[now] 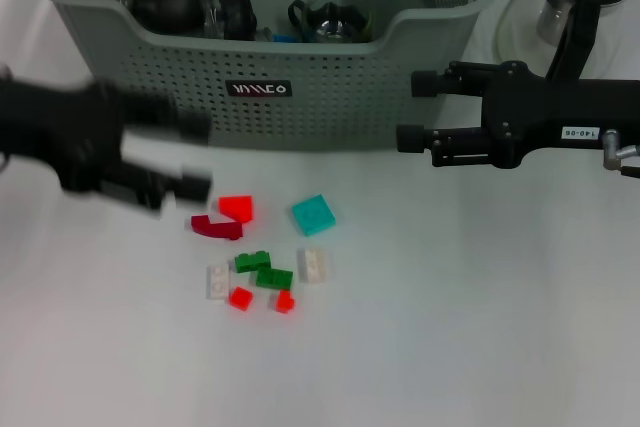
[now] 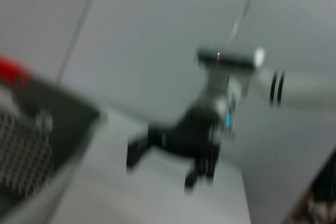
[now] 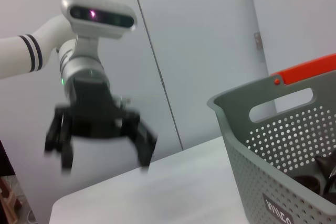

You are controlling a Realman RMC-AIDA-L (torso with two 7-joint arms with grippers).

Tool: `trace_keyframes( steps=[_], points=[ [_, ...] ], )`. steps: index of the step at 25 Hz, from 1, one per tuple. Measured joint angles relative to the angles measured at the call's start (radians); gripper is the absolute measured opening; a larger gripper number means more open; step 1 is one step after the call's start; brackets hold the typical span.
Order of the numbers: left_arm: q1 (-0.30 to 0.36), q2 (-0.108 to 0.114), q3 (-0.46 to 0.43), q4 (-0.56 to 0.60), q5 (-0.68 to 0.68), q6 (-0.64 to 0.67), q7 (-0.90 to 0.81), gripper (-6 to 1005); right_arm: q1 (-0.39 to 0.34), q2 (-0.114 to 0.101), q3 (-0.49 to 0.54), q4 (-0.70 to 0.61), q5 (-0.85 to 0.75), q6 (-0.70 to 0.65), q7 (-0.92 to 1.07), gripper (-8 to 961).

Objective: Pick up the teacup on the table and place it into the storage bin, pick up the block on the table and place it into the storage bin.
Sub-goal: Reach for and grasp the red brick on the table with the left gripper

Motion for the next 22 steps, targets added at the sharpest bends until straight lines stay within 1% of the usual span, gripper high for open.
trace_keyframes(
  steps=[5, 9, 11, 13, 14, 18, 20, 22],
  points=[
    [-0.029, -0.063, 0.02, 0.162, 0.229, -0.039, -0.04, 891, 0.001, 0.0, 0.0, 0.0, 0.0, 0.001, 0.0, 851],
    [-0.091, -0.113, 0.033, 0.275, 0.464, -0.055, -0.068, 869, 0.001, 0.0, 0.0, 0.001, -0.001, 0.002, 0.002, 851],
    [-0.118, -0.137, 0.049, 0.311, 0.556, -0.059, -0.078, 858, 0.001, 0.0, 0.0, 0.001, -0.001, 0.002, 0.003, 851],
    [-0.139, -0.168, 0.078, 0.349, 0.649, -0.08, -0.089, 847, 0.001, 0.0, 0.0, 0.001, 0.0, 0.002, 0.004, 850],
    [-0.146, -0.185, 0.101, 0.363, 0.692, -0.099, -0.094, 842, 0.0, 0.0, 0.0, 0.001, 0.0, 0.002, 0.004, 850],
    [-0.153, -0.23, 0.208, 0.38, 0.804, -0.185, -0.117, 820, 0.0, 0.0, 0.0, 0.005, 0.0, 0.003, 0.001, 850],
    [-0.145, -0.242, 0.274, 0.385, 0.826, -0.232, -0.133, 809, -0.001, 0.001, 0.0, 0.005, 0.0, 0.004, 0.002, 850],
    [-0.13, -0.245, 0.349, 0.387, 0.831, -0.283, -0.162, 798, -0.004, 0.002, 0.003, 0.003, 0.001, 0.004, 0.003, 850]
  ],
)
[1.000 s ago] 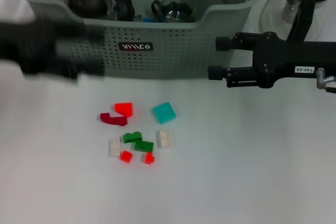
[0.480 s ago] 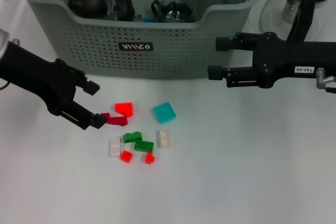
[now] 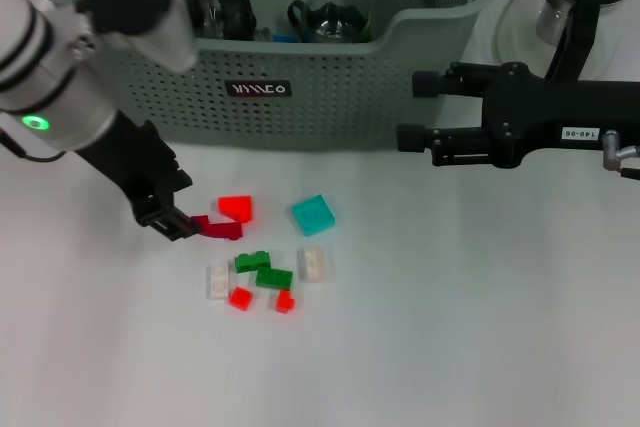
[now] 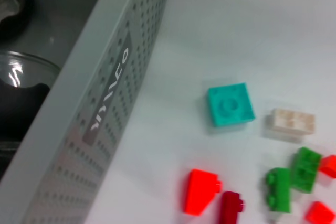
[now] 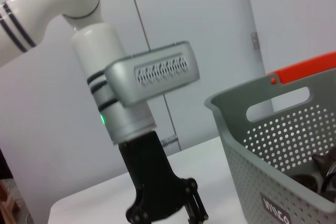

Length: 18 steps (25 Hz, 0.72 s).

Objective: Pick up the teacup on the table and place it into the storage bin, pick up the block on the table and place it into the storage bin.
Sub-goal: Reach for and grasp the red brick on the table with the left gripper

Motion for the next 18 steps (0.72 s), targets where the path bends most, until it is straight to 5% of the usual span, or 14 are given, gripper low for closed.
trace_keyframes(
  steps=[2, 5, 18],
  points=[
    [0.019, 0.002, 0.085, 0.0, 0.004, -0.06, -0.038, 787, -0.002, 0.001, 0.006, -0.001, 0.001, 0.0, 0.001, 850],
    [0.046, 0.003, 0.184, 0.001, 0.019, -0.121, -0.073, 590, -0.003, 0.001, 0.01, 0.001, 0.001, 0.0, 0.001, 851],
    [0.058, 0.0, 0.332, -0.027, 0.063, -0.187, -0.149, 515, -0.001, -0.001, 0.011, 0.003, 0.001, -0.001, 0.004, 850]
  ],
)
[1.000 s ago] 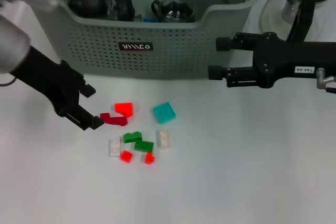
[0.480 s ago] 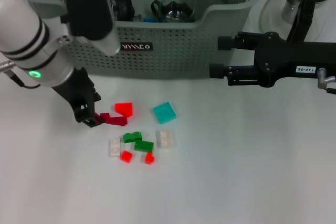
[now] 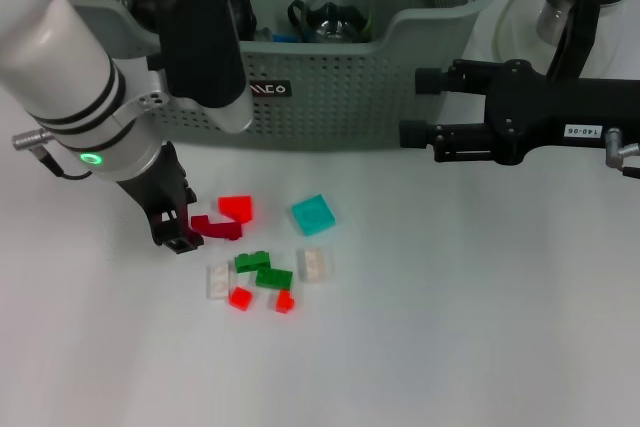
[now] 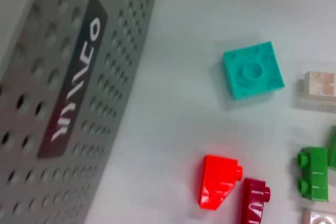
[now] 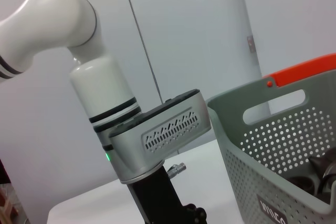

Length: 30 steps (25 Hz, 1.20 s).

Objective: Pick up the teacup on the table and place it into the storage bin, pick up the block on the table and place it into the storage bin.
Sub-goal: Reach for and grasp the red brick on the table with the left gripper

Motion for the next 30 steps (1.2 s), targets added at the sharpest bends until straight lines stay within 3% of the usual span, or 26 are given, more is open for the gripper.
trace_keyframes(
  steps=[8, 14, 17, 30],
  points=[
    [-0.001, 0.002, 0.067, -0.003, 0.002, -0.03, -0.035, 505, -0.002, -0.001, 0.001, 0.002, 0.0, 0.001, -0.002, 851],
    [-0.005, 0.003, 0.074, -0.007, 0.003, -0.034, -0.044, 498, -0.002, -0.001, 0.007, 0.003, 0.0, 0.0, -0.005, 851],
    [-0.005, 0.003, 0.081, -0.008, 0.003, -0.034, -0.044, 410, -0.002, -0.001, 0.009, 0.003, 0.0, -0.001, -0.006, 851],
    [-0.011, 0.001, 0.093, -0.03, 0.003, -0.046, -0.045, 411, 0.002, -0.001, 0.008, -0.001, 0.0, -0.002, -0.003, 850]
  ],
)
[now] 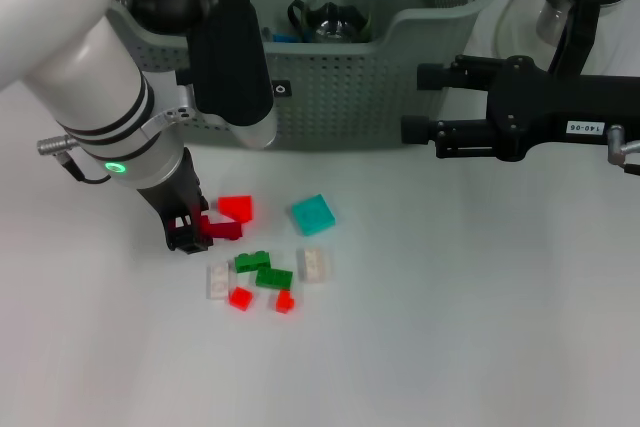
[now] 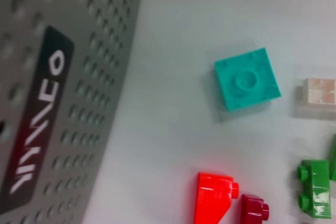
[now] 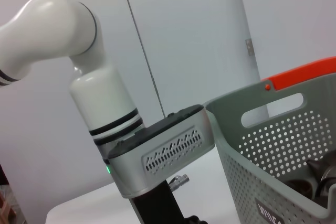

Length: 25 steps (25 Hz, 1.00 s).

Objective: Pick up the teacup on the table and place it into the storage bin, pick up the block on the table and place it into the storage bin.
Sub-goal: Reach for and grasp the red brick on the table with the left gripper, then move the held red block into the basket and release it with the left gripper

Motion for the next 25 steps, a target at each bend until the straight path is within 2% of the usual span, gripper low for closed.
trace_keyframes(
  steps=[14, 17, 22, 25],
  points=[
    [-0.01, 0.002, 0.016, -0.017, 0.0, -0.016, -0.012, 412, 0.0, 0.0, 0.0, -0.002, 0.0, 0.001, 0.001, 851],
    [-0.011, 0.002, 0.016, -0.018, 0.0, -0.016, -0.012, 297, -0.001, 0.0, 0.0, -0.002, 0.0, 0.001, 0.0, 850],
    [-0.011, 0.002, 0.016, -0.013, 0.0, -0.009, -0.015, 185, -0.001, 0.0, 0.0, -0.004, 0.0, 0.0, 0.001, 850],
    [-0.005, 0.002, 0.008, 0.019, 0.0, 0.007, -0.015, 184, -0.001, 0.0, 0.0, -0.004, 0.0, -0.001, 0.002, 851]
  ],
)
